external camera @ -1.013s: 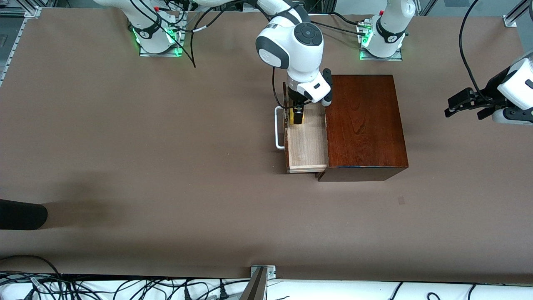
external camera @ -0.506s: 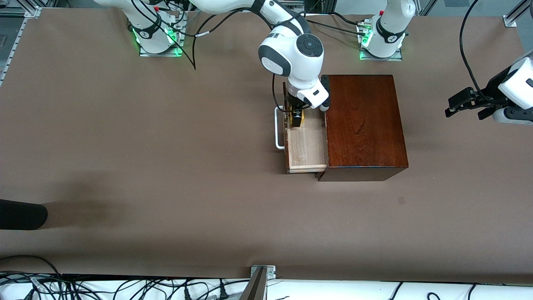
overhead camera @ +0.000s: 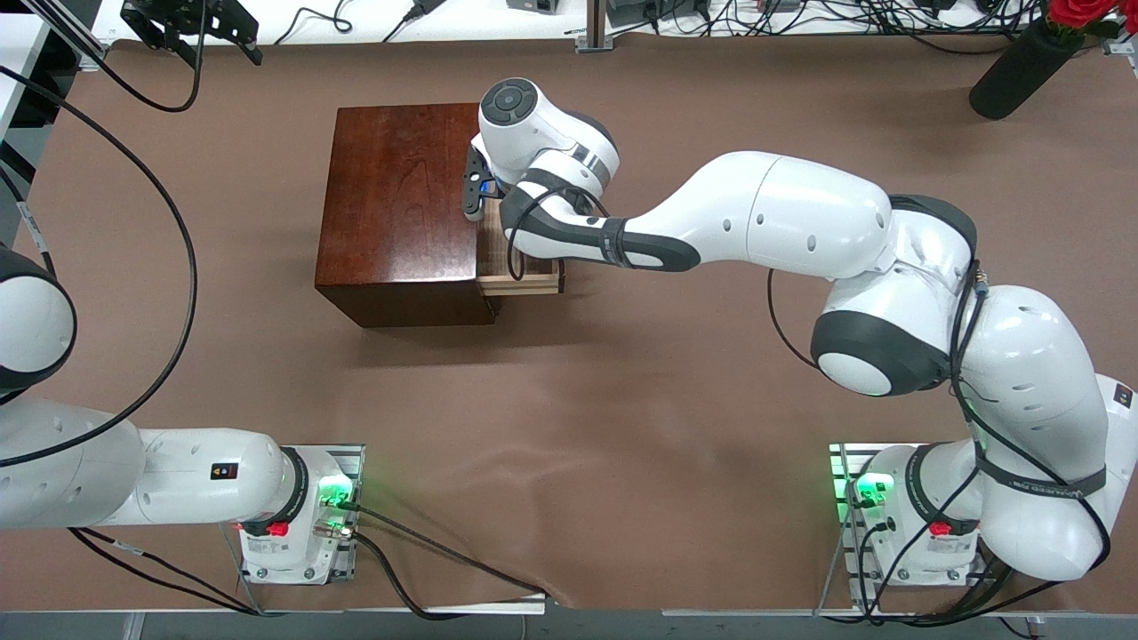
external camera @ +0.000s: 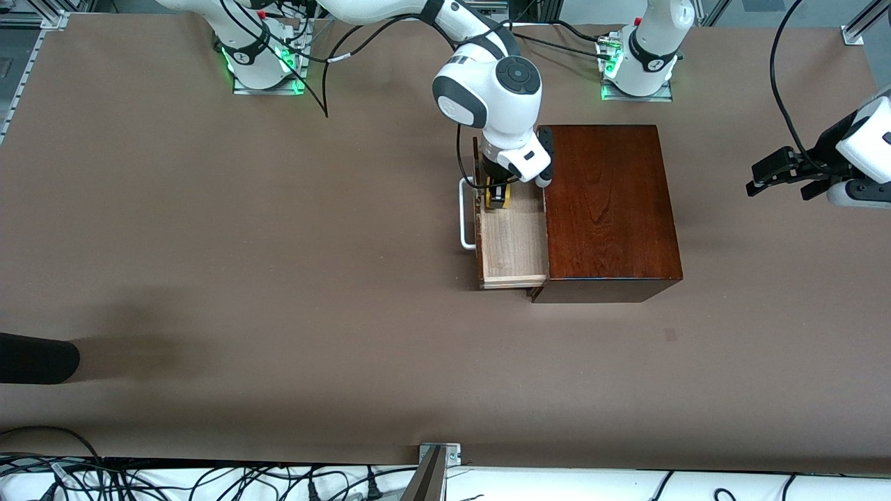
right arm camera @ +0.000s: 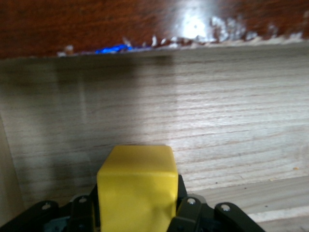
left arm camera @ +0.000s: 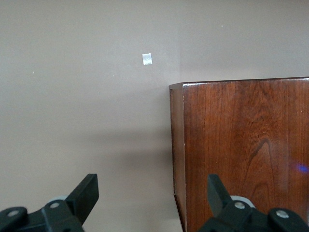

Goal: Open drawer, take yellow block, close drawer
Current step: 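Lower the right gripper and grasp the yellow cube, then lift the yellow cube out with the right gripper while the left gripper approaches the drawer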

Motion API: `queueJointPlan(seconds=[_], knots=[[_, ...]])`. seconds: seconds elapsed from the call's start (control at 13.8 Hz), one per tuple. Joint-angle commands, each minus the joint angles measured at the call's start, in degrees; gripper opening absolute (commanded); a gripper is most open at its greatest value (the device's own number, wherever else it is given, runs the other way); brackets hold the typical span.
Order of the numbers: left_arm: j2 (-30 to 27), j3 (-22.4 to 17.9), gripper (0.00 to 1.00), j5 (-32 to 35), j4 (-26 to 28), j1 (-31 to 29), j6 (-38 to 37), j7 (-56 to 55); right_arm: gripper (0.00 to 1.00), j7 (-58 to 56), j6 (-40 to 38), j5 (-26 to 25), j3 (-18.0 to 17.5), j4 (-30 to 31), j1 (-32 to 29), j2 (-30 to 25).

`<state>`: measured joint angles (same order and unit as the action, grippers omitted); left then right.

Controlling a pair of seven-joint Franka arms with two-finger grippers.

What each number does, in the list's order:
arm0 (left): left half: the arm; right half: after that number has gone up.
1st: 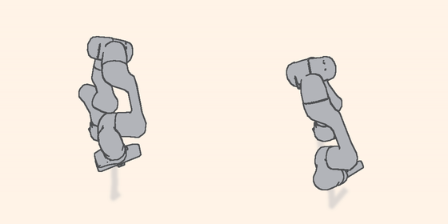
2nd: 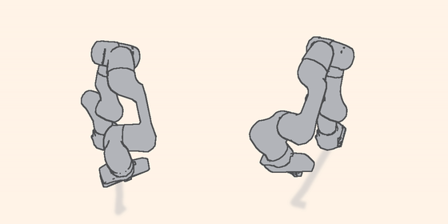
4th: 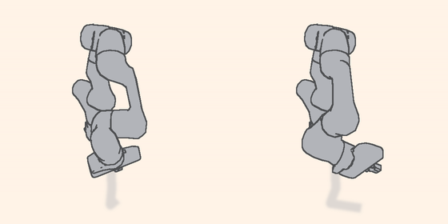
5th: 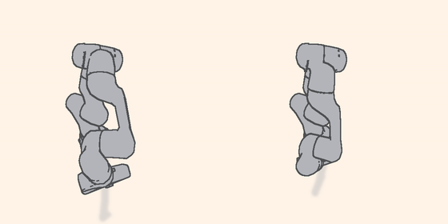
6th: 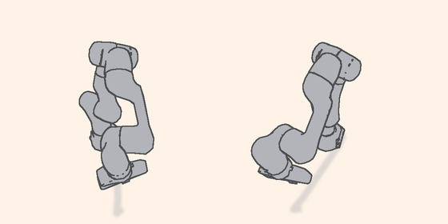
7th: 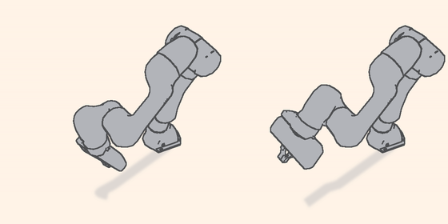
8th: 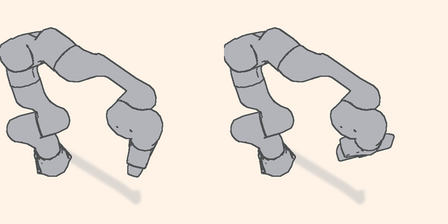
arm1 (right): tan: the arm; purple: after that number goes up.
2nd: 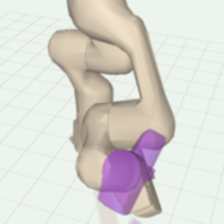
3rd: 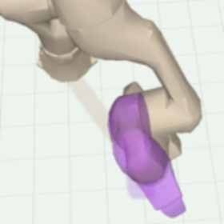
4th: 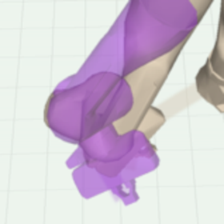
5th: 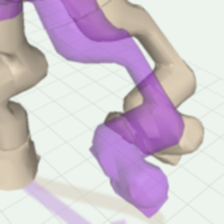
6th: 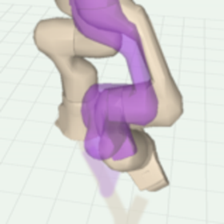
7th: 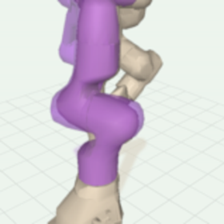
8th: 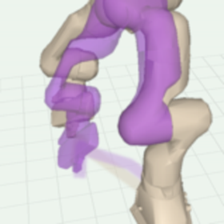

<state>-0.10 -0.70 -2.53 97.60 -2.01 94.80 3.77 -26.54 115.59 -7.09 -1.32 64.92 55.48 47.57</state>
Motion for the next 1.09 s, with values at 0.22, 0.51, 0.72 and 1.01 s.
queueJointPlan(seconds=[0.22,0.51,0.72,1.01], knots=[[0.62,0.61,1.00,1.03,-1.36,-0.98,-0.84,1.60,0.00,3.32,-9.99,0.06,0.53,-6.72,-0.46,-2.65],[0.62,0.53,1.00,1.03,-1.36,-0.98,-0.93,1.51,0.00,8.17,-16.18,-0.03,0.70,-8.41,-4.75,-9.85],[0.62,0.53,1.00,1.03,-1.36,-0.98,-0.93,1.60,0.00,8.08,-17.76,-0.03,1.40,-8.41,-12.04,-13.28],[1.15,1.22,1.00,1.12,-1.54,-0.10,-3.63,1.42,0.00,8.08,-19.70,0.15,2.45,-7.97,-20.66,-16.01]])
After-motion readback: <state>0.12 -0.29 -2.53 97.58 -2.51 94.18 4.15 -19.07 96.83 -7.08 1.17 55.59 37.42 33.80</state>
